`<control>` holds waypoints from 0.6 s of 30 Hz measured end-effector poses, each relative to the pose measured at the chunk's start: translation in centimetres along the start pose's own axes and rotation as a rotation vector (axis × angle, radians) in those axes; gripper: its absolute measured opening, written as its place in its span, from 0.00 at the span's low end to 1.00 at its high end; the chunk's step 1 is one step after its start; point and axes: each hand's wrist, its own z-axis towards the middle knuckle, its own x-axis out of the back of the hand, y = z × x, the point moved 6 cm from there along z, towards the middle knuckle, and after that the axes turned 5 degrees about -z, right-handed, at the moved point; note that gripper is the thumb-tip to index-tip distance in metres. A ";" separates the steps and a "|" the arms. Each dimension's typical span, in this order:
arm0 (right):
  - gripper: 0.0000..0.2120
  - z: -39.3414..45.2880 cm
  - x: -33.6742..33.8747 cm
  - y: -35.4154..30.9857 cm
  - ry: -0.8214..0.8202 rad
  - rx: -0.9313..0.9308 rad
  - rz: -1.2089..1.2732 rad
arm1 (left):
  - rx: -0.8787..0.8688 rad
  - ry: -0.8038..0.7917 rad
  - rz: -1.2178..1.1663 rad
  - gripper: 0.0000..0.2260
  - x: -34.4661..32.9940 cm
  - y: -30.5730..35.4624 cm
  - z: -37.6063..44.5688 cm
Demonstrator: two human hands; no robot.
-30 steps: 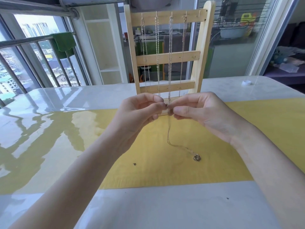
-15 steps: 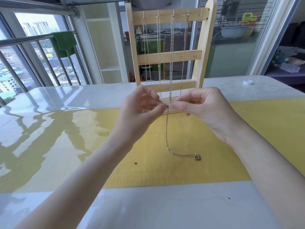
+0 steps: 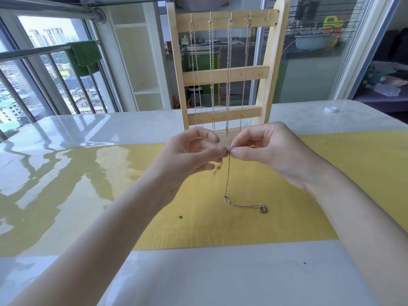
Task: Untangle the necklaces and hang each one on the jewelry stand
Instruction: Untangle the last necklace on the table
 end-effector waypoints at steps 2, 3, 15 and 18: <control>0.04 -0.1 -0.2 0.2 -0.039 -0.002 0.045 | 0.100 -0.047 -0.109 0.10 -0.1 -0.6 0.0; 0.04 -0.1 -0.3 0.2 -0.054 -0.001 0.072 | 0.135 -0.066 -0.153 0.10 -0.3 -0.8 0.0; 0.04 -0.2 -2.0 1.0 -0.311 -0.116 0.380 | 0.178 -0.183 -0.231 0.10 -1.3 -1.2 -0.1; 0.04 0.0 -2.1 1.5 -0.252 -0.144 0.358 | 0.078 -0.125 -0.063 0.10 -1.2 -0.7 -0.1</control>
